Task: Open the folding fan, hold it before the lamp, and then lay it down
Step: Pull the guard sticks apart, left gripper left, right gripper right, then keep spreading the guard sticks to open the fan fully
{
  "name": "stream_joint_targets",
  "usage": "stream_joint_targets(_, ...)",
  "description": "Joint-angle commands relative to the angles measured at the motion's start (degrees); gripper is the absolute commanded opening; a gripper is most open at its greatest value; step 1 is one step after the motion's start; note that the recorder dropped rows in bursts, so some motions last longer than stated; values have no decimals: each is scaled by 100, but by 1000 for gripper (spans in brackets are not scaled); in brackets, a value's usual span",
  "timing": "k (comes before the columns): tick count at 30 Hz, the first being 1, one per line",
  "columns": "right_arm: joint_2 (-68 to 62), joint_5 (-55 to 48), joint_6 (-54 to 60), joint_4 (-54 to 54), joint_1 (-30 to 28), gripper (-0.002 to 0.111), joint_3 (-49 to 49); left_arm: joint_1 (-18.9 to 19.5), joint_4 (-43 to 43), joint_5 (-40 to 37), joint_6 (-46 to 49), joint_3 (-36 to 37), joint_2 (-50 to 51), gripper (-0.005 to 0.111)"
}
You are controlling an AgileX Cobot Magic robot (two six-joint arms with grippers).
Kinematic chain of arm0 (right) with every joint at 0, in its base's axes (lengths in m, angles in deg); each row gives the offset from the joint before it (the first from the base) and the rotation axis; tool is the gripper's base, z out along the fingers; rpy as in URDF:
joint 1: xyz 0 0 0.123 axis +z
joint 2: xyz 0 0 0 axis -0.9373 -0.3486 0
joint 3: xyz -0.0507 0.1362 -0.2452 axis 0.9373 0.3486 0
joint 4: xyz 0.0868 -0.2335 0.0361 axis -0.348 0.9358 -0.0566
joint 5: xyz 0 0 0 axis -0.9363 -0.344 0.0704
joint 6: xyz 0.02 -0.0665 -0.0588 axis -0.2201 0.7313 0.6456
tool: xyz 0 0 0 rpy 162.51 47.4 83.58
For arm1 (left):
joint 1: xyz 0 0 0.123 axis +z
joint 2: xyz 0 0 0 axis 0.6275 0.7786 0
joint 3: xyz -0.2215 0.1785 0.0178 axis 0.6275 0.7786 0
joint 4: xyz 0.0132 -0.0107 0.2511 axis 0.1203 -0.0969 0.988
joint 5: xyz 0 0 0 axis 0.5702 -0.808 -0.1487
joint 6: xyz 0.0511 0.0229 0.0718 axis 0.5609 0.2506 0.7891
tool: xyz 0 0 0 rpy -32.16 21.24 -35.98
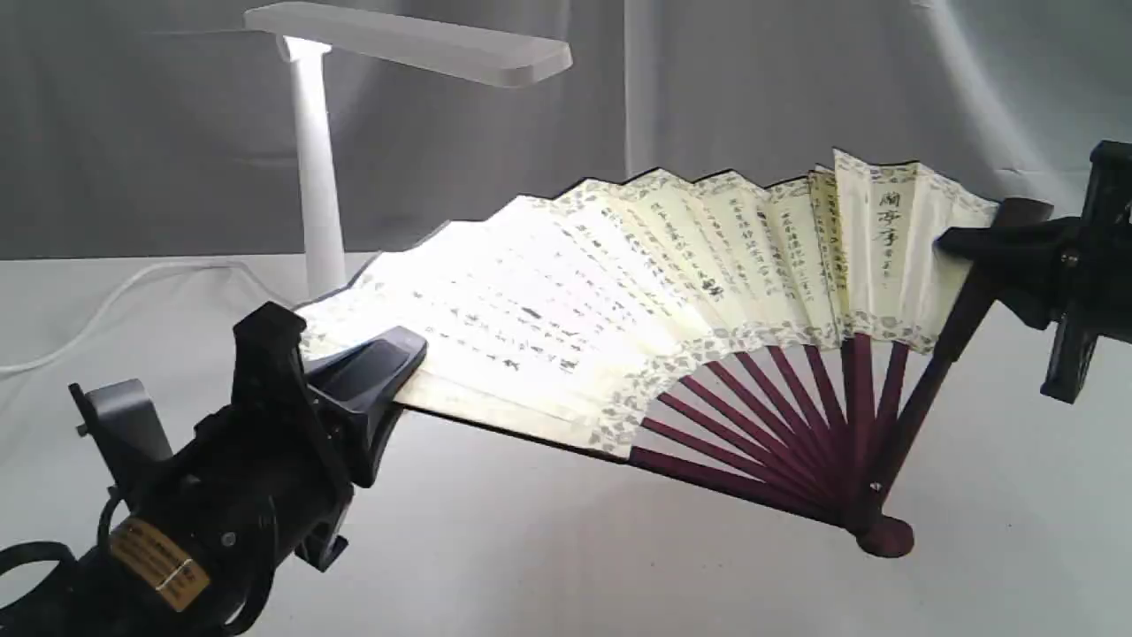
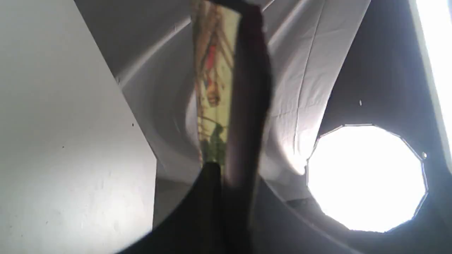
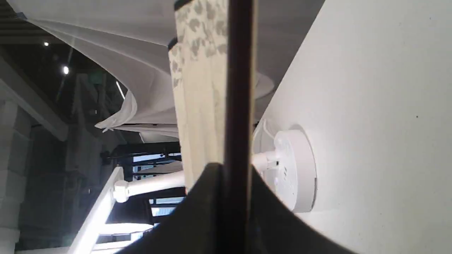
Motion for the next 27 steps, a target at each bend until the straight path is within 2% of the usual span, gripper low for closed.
stream_joint_targets(1,6,31,17,179,-56,0,-1,-525,-1321,142,215,25,-98,0)
stream_joint_targets(4,6,31,4,239,-56,0,-1,-837,-1925,142,377,25,-98,0)
stream_joint_targets(6,6,31,4,334,-56,0,-1,-935,-2032,142,546,25,-98,0)
stream_joint_targets(9,6,31,4,488,-56,0,-1,-935,-2005,142,589,25,-98,0)
stream_joint_targets(17,6,31,-20,210,-56,0,-1,-935,-2907,142,311,25,-98,0)
stream_joint_targets(27,6,336,1,99,-56,0,-1,-935,-3415,142,327,25,-98,0)
